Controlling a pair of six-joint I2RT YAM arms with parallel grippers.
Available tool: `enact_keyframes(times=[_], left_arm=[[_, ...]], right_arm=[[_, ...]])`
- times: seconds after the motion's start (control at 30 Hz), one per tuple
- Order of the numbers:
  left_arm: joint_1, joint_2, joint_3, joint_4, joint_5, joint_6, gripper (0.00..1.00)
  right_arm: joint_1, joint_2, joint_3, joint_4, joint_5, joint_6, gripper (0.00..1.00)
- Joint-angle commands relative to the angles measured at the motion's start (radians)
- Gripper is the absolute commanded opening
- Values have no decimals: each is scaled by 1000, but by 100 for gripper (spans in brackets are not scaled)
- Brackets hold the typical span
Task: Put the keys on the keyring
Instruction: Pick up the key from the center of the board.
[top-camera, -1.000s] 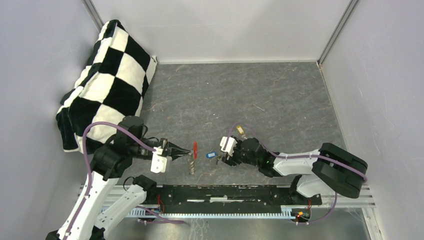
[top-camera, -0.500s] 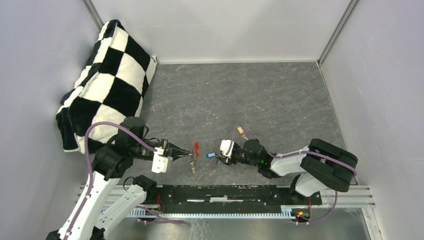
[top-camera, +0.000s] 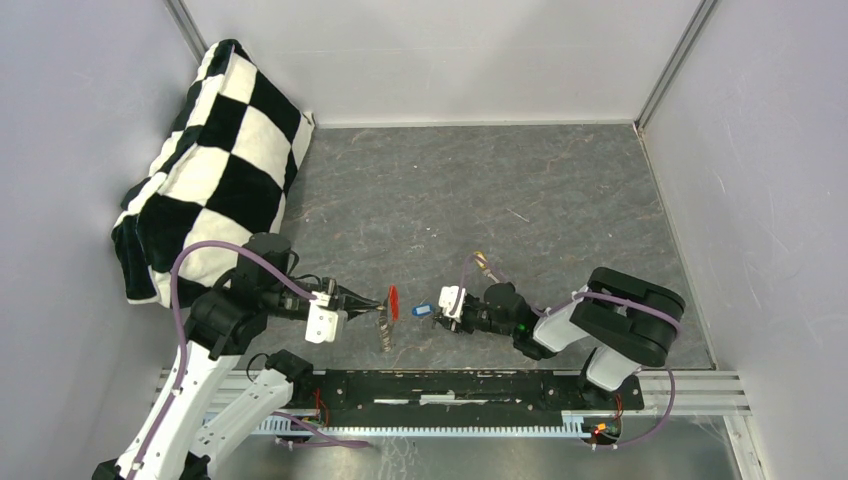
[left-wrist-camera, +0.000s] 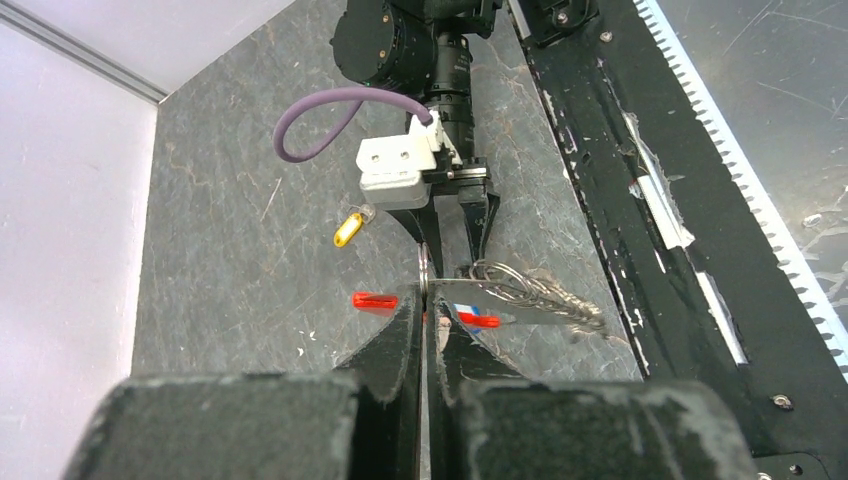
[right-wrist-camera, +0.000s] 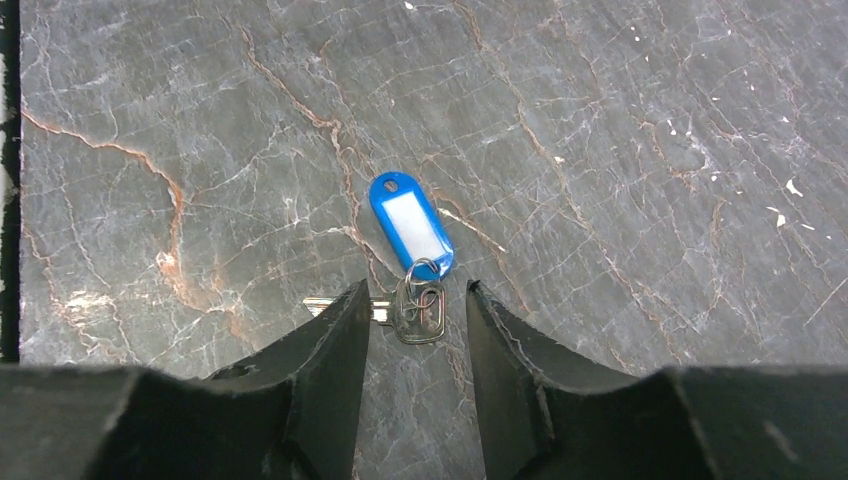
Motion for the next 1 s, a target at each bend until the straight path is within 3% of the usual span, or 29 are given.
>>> enact_keyframes(times=[0.0,0.43,0.97], left_arm=[[-1,5,32,13,11,-56,2],[-1,-3,35,14,5,-54,2],[-2,-21,49,14,-6,-69,2]], right_arm=[[-13,28,27,93,10,-8,46],[-37,68,57,71,-30,15,40],[-46,89,47,54,-59,42,41]])
